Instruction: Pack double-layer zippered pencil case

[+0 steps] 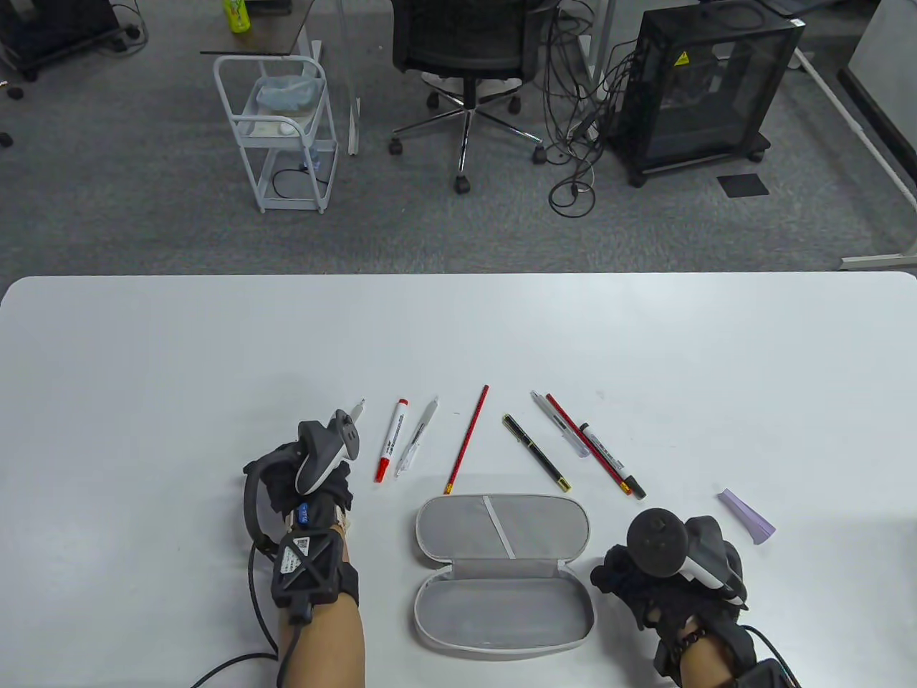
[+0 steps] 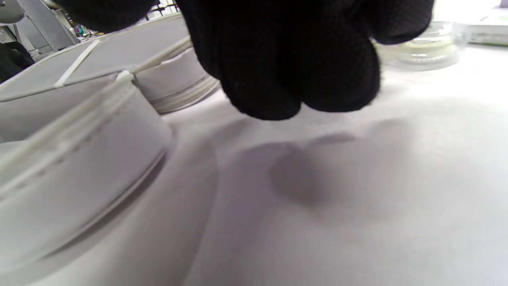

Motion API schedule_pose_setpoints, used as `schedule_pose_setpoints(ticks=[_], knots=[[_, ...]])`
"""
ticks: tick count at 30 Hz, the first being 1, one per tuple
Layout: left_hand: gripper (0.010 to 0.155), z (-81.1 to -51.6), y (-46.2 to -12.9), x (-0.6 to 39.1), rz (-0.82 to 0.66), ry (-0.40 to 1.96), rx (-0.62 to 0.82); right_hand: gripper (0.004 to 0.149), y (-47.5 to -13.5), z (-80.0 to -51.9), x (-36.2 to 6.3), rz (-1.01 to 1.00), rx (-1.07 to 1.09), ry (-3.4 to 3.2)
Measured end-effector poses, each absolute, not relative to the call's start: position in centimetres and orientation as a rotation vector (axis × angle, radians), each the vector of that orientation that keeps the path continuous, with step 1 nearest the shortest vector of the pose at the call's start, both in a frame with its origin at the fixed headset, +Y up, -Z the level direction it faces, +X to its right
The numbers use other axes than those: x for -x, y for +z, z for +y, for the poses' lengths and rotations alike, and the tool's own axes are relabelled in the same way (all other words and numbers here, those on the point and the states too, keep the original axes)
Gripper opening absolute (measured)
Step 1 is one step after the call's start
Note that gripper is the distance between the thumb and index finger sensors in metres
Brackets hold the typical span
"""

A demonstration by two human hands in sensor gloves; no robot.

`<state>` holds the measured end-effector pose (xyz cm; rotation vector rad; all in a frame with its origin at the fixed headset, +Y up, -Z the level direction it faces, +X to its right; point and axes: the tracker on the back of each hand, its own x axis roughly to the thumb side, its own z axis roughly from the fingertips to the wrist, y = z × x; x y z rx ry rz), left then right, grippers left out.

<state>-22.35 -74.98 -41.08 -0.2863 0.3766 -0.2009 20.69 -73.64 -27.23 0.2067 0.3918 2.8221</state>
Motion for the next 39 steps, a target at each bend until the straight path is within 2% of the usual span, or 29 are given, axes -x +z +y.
schedule_pose_setpoints(ticks=[6,14,17,20,23,25,27,29,31,34,36,39], knots=[[0.053,-74.6,-41.2,22.2,0.375,-0.217,0.242,0.065,-27.1,-73.7,-20.5,0.393,-0.213,2.82],[0.049,-74.7,-41.3,20.5,0.261,-0.479,0.184,0.065,-27.3,-73.7,-21.1,0.384,-0.197,2.798],[0.048,-74.0,-41.2,20.7,0.239,-0.395,0.127,0.065,-27.3,-73.5,-21.5,0.363,-0.191,2.784],[0.048,-72.3,-40.4,19.9,0.146,-0.271,0.013,0.065,-27.5,-73.4,-21.9,0.354,-0.183,2.771],[0.048,-70.1,-37.9,17.3,-0.084,-0.112,-0.129,0.065,-27.6,-73.5,-22.2,0.358,-0.168,2.759],[0.049,-69.6,-35.6,14.8,-0.352,-0.075,-0.147,0.065,-27.7,-73.6,-22.4,0.36,-0.151,2.754],[0.049,-69.5,-32.6,12.3,-0.49,-0.207,-0.202,0.065,-27.7,-73.7,-22.7,0.36,-0.133,2.751],[0.049,-69.7,-29.5,10.1,-0.624,-0.435,-0.294,0.065,-27.7,-73.6,-22.8,0.349,-0.105,2.762],[0.049,-69.8,-26.9,8.7,-0.709,-0.531,-0.324,0.065,-27.6,-73.2,-23.0,0.263,-0.103,2.842],[0.048,-70.5,-24.0,7.5,-0.795,-0.412,-0.265,0.065,-27.4,-72.6,-23.2,0.136,-0.089,2.872],[0.048,-71.3,-22.8,7.0,-0.827,-0.403,-0.226,0.065,-27.5,-72.6,-23.3,0.113,-0.083,2.831],[0.048,-73.0,-21.4,6.3,-0.871,-0.509,-0.226,0.064,-27.7,-73.1,-23.3,0.153,-0.069,2.805]])
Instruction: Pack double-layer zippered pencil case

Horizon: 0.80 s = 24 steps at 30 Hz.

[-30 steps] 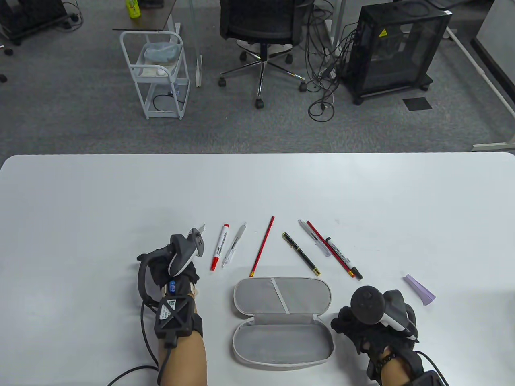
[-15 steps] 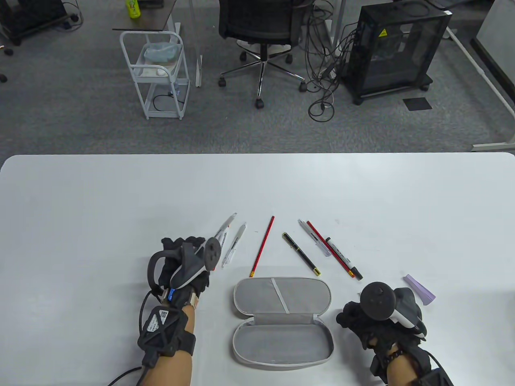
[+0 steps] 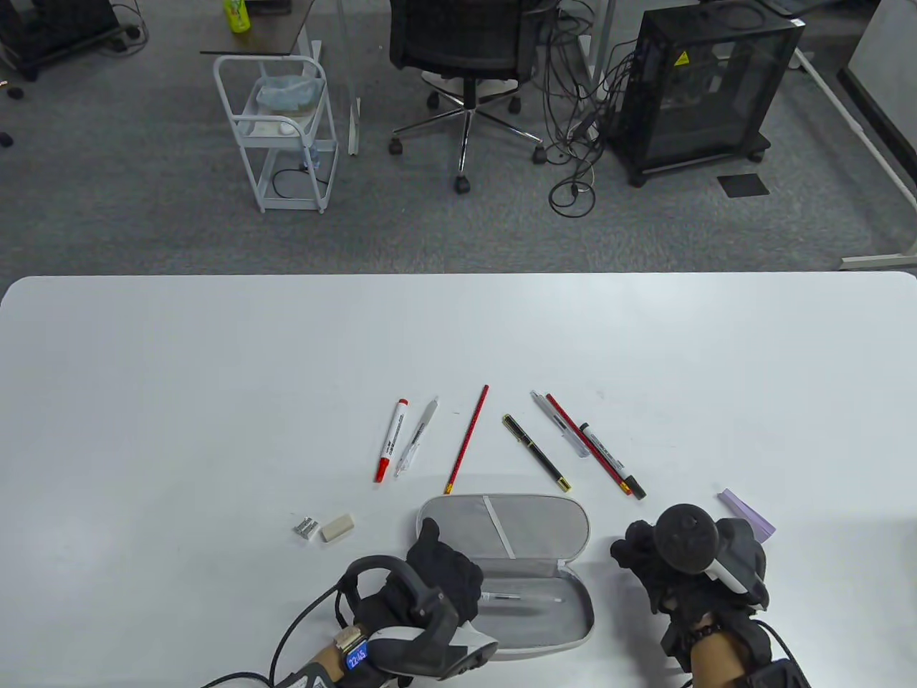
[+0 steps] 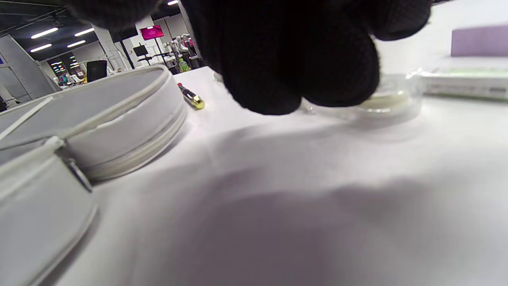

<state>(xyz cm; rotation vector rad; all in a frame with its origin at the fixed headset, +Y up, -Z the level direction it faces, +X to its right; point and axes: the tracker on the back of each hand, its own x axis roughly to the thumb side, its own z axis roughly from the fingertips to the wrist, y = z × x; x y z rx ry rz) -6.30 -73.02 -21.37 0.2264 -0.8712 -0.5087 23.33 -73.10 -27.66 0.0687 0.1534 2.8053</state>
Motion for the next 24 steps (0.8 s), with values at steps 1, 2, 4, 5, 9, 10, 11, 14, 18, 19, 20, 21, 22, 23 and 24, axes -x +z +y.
schedule_pose_setpoints(ticks=[1,2,4,5,9,10,11,14,18,19,20,21,22,23,24], knots=[[0.049,-73.4,-21.2,6.2,-0.877,-0.535,-0.224,0.064,-27.7,-73.2,-23.3,0.165,-0.063,2.814],[0.048,-73.8,-21.1,6.0,-0.881,-0.539,-0.213,0.064,-27.8,-73.3,-23.3,0.171,-0.057,2.827],[0.049,-74.1,-21.1,5.9,-0.875,-0.517,-0.185,0.065,-27.8,-73.4,-23.4,0.169,-0.049,2.836],[0.049,-74.0,-21.2,6.0,-0.866,-0.512,-0.178,0.065,-27.8,-73.3,-23.6,0.166,-0.039,2.829],[0.052,-73.1,-21.5,7.0,-0.824,-0.495,-0.195,0.065,-27.8,-73.0,-24.9,0.087,0.042,2.791],[0.052,-72.9,-21.6,7.2,-0.814,-0.478,-0.198,0.065,-27.8,-72.9,-25.2,0.062,0.063,2.785],[0.052,-72.5,-21.7,7.6,-0.798,-0.448,-0.196,0.065,-27.8,-72.7,-25.7,0.009,0.101,2.77],[0.052,-71.8,-21.8,8.3,-0.778,-0.389,-0.189,0.065,-27.5,-72.4,-26.5,-0.114,0.191,2.721],[0.053,-71.2,-22.0,8.9,-0.774,-0.343,-0.176,0.067,-27.7,-72.0,-26.5,-0.208,0.279,2.74],[0.054,-71.1,-22.1,8.9,-0.771,-0.331,-0.176,0.067,-28.1,-71.9,-26.3,-0.204,0.29,2.792],[0.054,-70.9,-22.0,9.0,-0.771,-0.322,-0.18,0.068,-28.6,-71.8,-26.0,-0.169,0.3,2.88],[0.054,-70.9,-22.0,9.0,-0.771,-0.319,-0.182,0.07,-29.0,-71.7,-25.8,-0.145,0.317,2.95],[0.055,-70.7,-22.0,9.1,-0.772,-0.315,-0.187,0.069,-29.7,-71.6,-25.6,-0.131,0.354,3.075],[0.055,-70.7,-22.0,9.2,-0.773,-0.311,-0.189,0.069,-30.3,-71.6,-25.4,-0.126,0.369,3.173],[0.055,-70.6,-22.0,9.2,-0.772,-0.307,-0.19,0.069,-31.0,-71.7,-25.1,-0.1,0.384,3.266]])
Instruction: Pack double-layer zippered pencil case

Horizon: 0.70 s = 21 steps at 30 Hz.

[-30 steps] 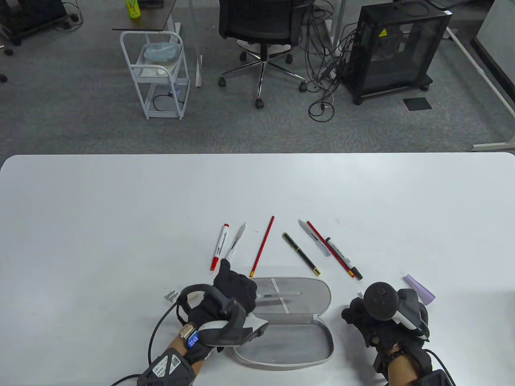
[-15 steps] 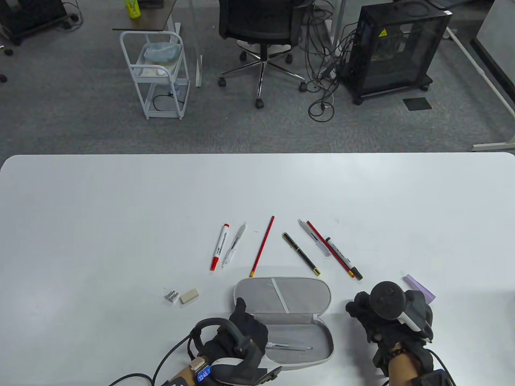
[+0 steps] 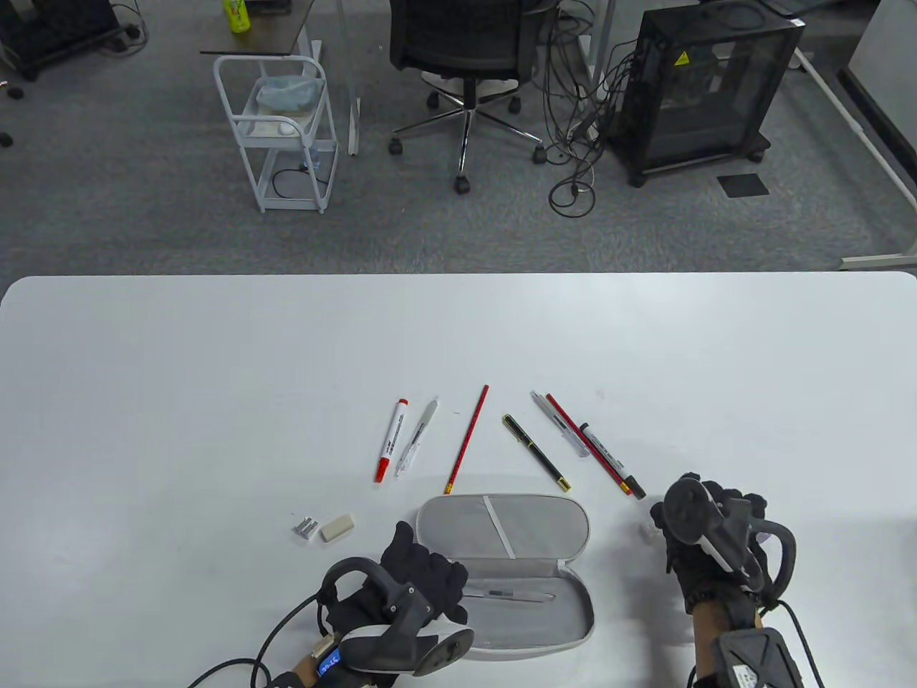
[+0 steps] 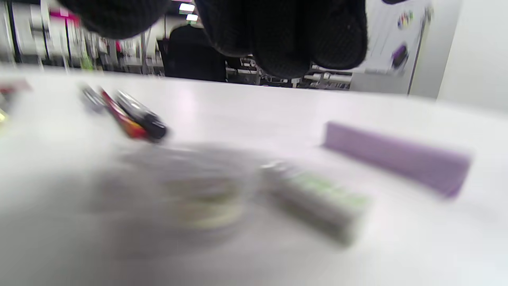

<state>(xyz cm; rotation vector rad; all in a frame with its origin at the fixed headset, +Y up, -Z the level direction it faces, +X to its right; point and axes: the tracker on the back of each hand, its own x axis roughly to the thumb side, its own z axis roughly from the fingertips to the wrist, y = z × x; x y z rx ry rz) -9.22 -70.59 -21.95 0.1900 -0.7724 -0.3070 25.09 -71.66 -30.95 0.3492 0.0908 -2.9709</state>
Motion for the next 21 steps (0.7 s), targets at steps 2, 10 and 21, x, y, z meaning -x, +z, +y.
schedule_pose_setpoints(ticks=[2,10,21], knots=[[0.056,-70.5,-22.0,9.4,-0.769,-0.3,-0.188,0.068,-32.1,-71.8,-24.7,0.018,-0.357,-2.922],[0.057,-70.6,-22.0,10.0,-0.774,-0.273,-0.16,0.066,-36.7,-73.3,-21.9,-0.052,-0.361,-2.99],[0.058,-70.5,-22.2,10.3,-0.793,-0.246,-0.139,0.064,-40.3,-74.6,-21.8,-0.213,-0.375,-3.004]])
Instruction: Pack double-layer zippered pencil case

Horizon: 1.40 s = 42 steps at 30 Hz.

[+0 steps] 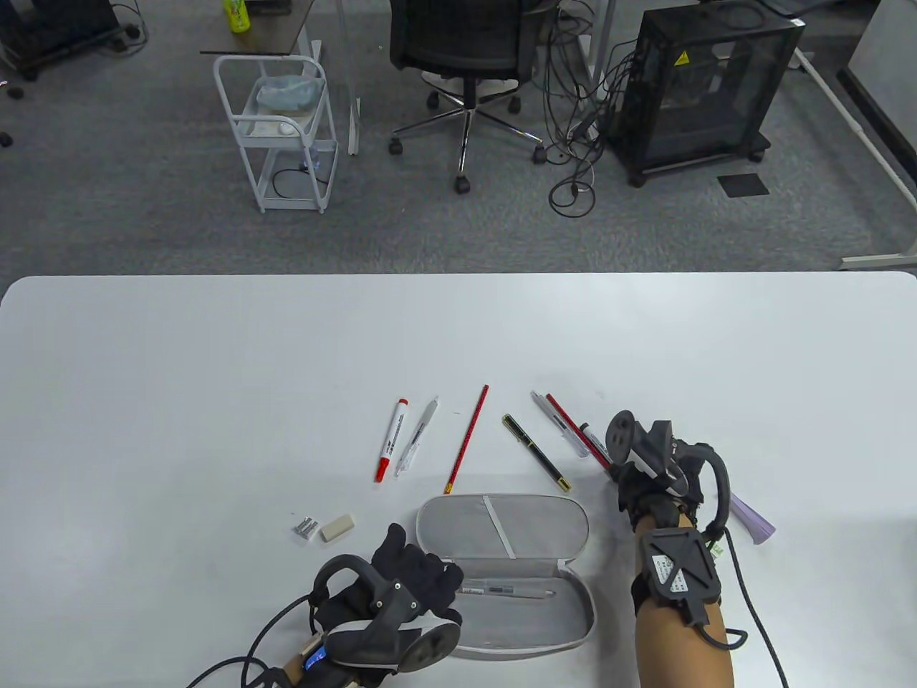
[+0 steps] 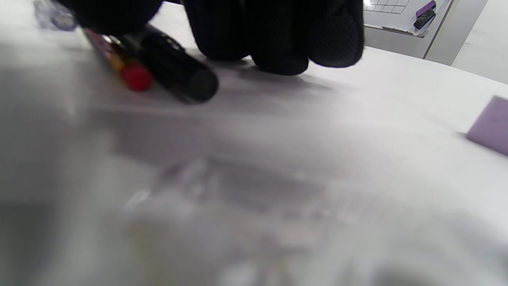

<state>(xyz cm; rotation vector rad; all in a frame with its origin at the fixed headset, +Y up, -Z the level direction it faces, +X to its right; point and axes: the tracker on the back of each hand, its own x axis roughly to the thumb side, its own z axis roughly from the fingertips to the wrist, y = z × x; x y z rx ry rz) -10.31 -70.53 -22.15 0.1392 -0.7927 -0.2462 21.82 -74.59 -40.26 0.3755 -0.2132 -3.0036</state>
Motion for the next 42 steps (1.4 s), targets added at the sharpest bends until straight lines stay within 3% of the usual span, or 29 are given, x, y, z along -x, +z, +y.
schedule_pose_setpoints(ticks=[7,16,23,26,32,37,42], knots=[[0.058,-70.8,-22.3,10.2,-0.801,-0.259,-0.096,0.062,-41.2,-74.5,-23.0,-0.225,-0.391,-3.009],[0.058,-70.7,-22.7,10.4,-0.772,-0.254,-0.084,0.055,-41.4,-75.7,-21.1,-0.212,-0.319,-2.872],[0.059,-70.4,-23.3,11.4,-0.714,-0.23,-0.094,0.055,-39.4,-73.1,-20.9,-0.074,-0.311,-2.881],[0.059,-70.4,-24.0,12.0,-0.677,-0.227,-0.081,0.055,-36.9,-70.7,-19.6,0.027,-0.15,-3.029],[0.06,-70.8,-25.1,13.6,-0.611,-0.203,-0.019,0.055,-28.9,-67.8,-12.8,0.235,0.425,-2.97],[0.061,-70.5,-25.4,14.6,-0.565,-0.14,-0.008,0.055,-22.9,-69.6,-8.0,0.186,0.735,-2.839],[0.061,-70.3,-25.8,15.4,-0.492,-0.133,-0.037,0.055,-20.0,-72.9,-6.1,0.028,0.826,-2.736]])
